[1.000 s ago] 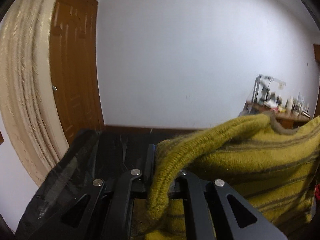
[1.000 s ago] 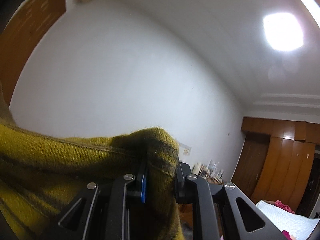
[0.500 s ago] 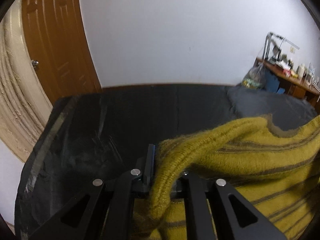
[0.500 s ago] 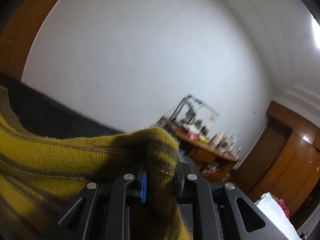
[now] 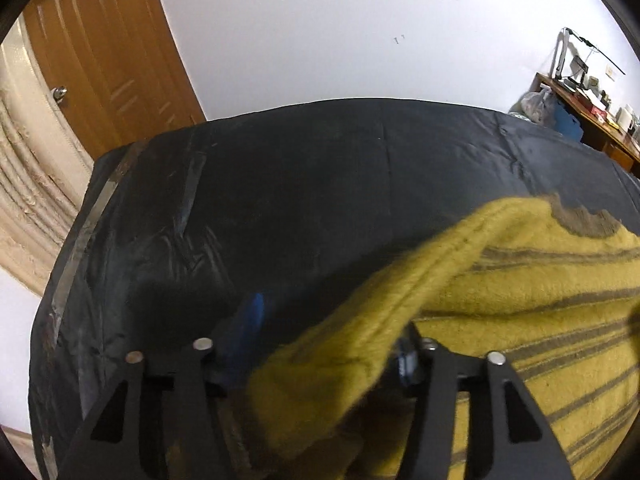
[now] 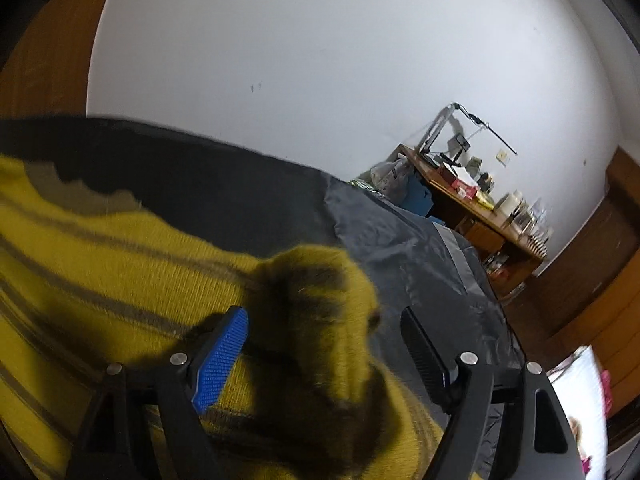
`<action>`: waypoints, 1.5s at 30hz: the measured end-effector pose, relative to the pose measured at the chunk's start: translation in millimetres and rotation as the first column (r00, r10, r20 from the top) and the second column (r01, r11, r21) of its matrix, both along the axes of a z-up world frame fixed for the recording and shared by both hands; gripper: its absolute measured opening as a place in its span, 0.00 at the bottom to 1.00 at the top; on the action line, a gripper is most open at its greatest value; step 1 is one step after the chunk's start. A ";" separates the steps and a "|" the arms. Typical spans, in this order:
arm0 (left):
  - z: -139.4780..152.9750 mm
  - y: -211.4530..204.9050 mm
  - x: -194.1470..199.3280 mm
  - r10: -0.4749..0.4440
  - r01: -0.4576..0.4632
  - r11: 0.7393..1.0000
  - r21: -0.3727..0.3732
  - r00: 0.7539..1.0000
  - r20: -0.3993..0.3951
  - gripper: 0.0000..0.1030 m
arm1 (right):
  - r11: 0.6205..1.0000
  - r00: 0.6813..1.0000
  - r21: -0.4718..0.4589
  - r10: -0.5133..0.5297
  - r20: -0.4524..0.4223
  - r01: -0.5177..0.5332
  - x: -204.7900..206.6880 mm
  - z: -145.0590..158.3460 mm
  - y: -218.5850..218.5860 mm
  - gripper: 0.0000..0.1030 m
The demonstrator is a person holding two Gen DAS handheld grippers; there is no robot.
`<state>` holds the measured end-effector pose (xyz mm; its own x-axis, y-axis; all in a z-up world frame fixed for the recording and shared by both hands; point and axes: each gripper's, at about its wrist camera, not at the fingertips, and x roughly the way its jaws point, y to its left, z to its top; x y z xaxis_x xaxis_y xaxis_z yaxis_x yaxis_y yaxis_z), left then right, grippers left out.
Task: Fold clothes
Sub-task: 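Lower the held sweater onto the black bed sheet with both grippers, then open both grippers and release the sweater flat on the bed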
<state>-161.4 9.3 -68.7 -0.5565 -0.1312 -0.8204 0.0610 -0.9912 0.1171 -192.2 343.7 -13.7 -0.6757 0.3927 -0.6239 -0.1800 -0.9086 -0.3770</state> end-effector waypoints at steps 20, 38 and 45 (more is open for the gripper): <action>58.8 11.8 5.6 -0.020 0.023 1.000 0.014 0.990 -0.142 0.79 | 0.887 0.986 -0.454 0.141 0.093 -0.084 -60.8 5.5 -11.9 0.78; -5.2 83.8 -65.3 -0.154 0.157 0.987 -0.043 0.986 0.065 0.79 | 0.909 0.963 -0.413 0.160 0.217 -0.057 -99.7 -40.3 -36.8 0.78; -14.6 68.3 -77.5 -0.118 0.117 0.993 0.017 0.992 0.051 0.95 | 0.919 0.971 -0.390 0.141 0.191 -0.057 -117.7 -44.7 -36.4 0.88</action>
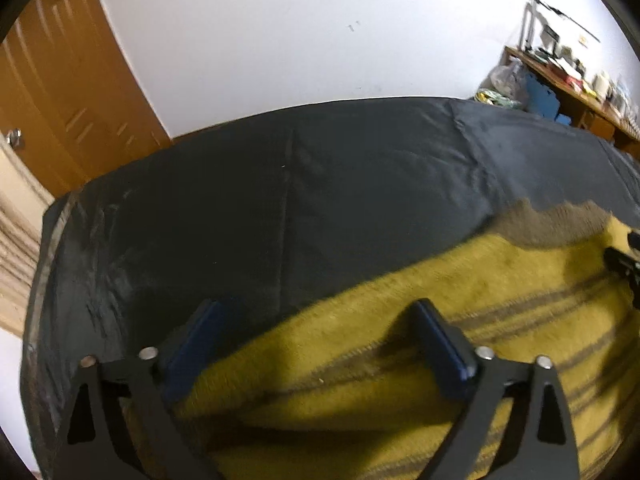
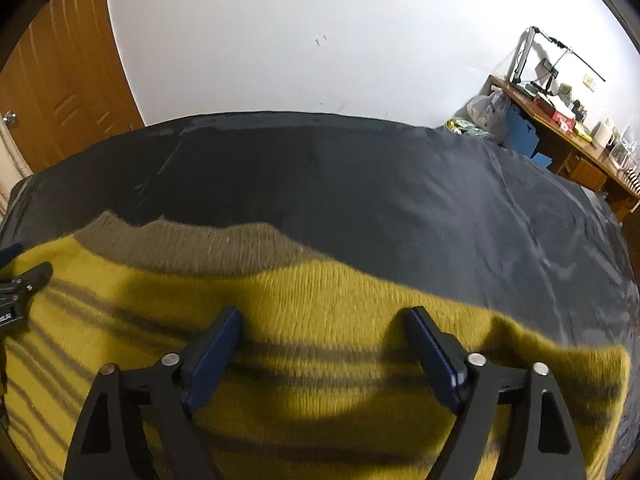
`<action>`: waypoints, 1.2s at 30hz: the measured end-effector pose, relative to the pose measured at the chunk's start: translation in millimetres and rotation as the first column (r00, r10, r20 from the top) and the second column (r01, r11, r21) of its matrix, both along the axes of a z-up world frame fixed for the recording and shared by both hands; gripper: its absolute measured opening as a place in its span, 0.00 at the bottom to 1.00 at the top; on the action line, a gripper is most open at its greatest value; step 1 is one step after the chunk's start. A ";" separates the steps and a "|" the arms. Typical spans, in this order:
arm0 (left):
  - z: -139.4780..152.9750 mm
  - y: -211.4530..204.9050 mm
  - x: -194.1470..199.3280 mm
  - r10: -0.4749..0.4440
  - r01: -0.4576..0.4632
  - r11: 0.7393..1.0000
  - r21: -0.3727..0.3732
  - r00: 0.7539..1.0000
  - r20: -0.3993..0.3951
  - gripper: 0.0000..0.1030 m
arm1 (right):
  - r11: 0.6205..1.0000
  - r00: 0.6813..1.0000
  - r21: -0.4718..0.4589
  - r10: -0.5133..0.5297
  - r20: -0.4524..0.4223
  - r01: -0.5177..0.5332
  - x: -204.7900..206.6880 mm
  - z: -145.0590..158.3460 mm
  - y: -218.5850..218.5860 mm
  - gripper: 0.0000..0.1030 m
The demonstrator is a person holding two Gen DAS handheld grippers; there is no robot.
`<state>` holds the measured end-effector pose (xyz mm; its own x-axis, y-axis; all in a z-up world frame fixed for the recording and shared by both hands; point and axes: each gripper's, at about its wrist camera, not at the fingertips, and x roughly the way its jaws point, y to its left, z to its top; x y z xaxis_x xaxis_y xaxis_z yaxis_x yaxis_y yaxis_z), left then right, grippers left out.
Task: Fold clothes
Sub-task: 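Open both grippers and release the sweater flat on the bed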
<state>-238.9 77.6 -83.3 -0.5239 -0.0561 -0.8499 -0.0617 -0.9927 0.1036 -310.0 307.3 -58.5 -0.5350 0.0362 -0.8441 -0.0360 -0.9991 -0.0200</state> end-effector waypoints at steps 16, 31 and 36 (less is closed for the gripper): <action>50.7 -67.6 54.8 0.017 -0.017 0.991 0.136 1.000 -0.001 0.96 | 0.996 0.996 -0.045 0.075 -0.038 -0.076 73.6 29.5 -17.5 0.90; 59.3 -153.5 184.0 0.084 -0.079 0.994 0.072 0.994 -0.066 0.96 | 0.987 0.986 0.001 0.161 -0.042 -0.161 190.6 13.7 -57.6 0.90; 42.2 -181.1 200.1 0.138 -0.134 0.981 0.138 0.990 -0.015 0.96 | 0.988 0.988 -0.019 0.151 -0.030 -0.151 207.5 3.5 -56.2 0.90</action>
